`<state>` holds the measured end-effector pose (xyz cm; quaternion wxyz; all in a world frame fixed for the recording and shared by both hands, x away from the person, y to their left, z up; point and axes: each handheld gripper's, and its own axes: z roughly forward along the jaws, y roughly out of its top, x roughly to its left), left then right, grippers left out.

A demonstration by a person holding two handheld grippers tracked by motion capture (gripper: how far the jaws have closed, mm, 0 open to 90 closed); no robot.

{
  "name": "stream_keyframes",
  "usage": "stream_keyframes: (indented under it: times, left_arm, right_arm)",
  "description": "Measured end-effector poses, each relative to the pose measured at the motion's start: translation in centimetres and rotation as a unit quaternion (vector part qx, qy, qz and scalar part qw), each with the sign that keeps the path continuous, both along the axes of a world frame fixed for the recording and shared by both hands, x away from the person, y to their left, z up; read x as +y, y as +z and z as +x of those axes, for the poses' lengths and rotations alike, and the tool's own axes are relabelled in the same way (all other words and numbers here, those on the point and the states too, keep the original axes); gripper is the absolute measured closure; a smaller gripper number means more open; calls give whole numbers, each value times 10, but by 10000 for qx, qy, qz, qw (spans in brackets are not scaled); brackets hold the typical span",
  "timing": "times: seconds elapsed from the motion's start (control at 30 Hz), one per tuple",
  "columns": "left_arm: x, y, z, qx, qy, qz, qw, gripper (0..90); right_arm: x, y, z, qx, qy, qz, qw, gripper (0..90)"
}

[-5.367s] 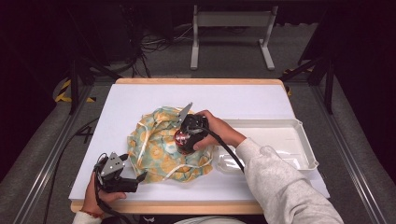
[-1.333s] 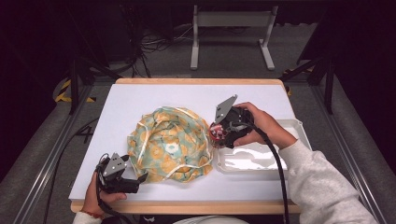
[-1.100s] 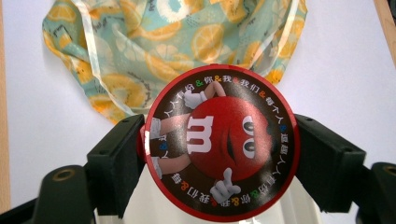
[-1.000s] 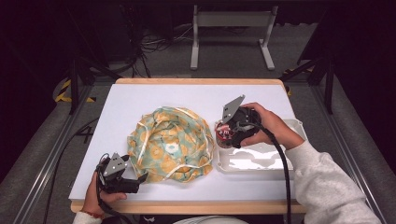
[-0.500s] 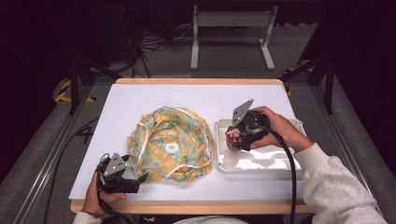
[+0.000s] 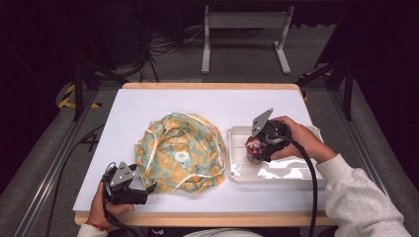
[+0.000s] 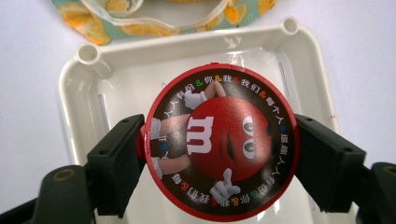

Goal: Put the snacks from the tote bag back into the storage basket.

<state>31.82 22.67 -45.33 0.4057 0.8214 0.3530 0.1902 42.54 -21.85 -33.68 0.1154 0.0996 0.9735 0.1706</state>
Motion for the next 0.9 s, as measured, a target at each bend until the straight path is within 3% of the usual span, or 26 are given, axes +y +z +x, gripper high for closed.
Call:
stream_keyframes:
  times: [0.53, 0.9]
  left_arm:
    - [-1, 0, 0, 26, -19, 17, 10000, 45]
    - [-1, 0, 0, 24, -42, 14, 10000, 46]
  right_arm:
    - [-22, -18, 5, 115, -177, -60, 9998, 235]
    - [-30, -22, 7, 157, -116, -97, 9998, 234]
